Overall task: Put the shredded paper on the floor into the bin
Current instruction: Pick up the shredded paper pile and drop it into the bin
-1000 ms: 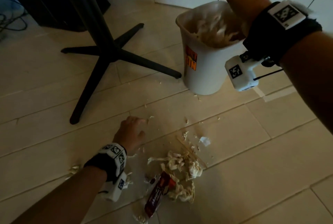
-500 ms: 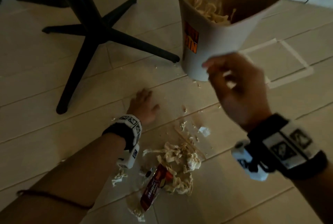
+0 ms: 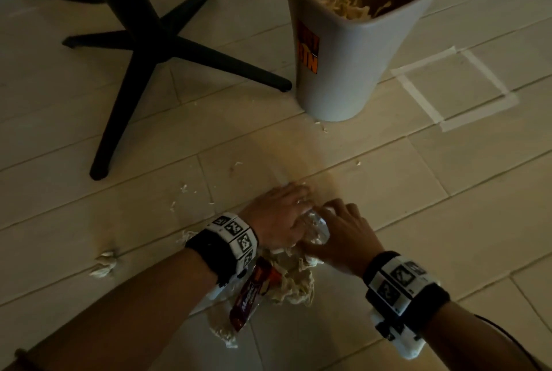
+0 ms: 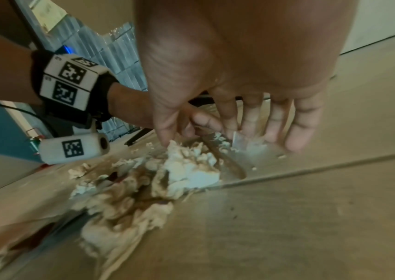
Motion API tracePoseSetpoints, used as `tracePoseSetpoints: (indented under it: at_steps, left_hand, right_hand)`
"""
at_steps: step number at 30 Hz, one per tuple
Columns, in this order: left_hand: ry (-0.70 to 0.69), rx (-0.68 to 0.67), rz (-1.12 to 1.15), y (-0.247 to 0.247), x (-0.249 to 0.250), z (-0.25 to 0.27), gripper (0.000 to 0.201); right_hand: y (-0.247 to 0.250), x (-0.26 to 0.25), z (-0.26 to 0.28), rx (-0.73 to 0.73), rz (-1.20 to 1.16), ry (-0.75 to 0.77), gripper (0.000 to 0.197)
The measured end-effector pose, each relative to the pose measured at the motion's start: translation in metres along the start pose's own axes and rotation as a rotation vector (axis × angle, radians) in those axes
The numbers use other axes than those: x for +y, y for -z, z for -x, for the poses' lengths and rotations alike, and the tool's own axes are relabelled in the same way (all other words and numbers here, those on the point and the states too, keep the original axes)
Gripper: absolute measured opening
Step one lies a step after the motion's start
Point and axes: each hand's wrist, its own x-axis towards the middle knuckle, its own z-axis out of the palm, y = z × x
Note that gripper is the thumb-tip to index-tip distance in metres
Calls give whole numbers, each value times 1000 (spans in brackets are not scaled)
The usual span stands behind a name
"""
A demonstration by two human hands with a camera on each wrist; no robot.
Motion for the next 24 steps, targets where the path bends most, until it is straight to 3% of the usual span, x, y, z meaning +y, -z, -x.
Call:
tracePoseSetpoints:
  at_steps: [8,10,19,24]
  left_hand:
    - [1,-108,-68,-15,6,55,103]
    - [23,-101,-75,-20,10,63,105]
    - [140,89,-26,-33,35,67,52]
    - [149,154,56,-47,41,70,20]
  right_hand:
    - [-25,-17,24,-110,98,37,106]
    - [-31,-23,27,-104,111,28,105]
    - [-38,-28,23,49,-74,55,34]
    - [-38,-29,24,14,-113,63,26]
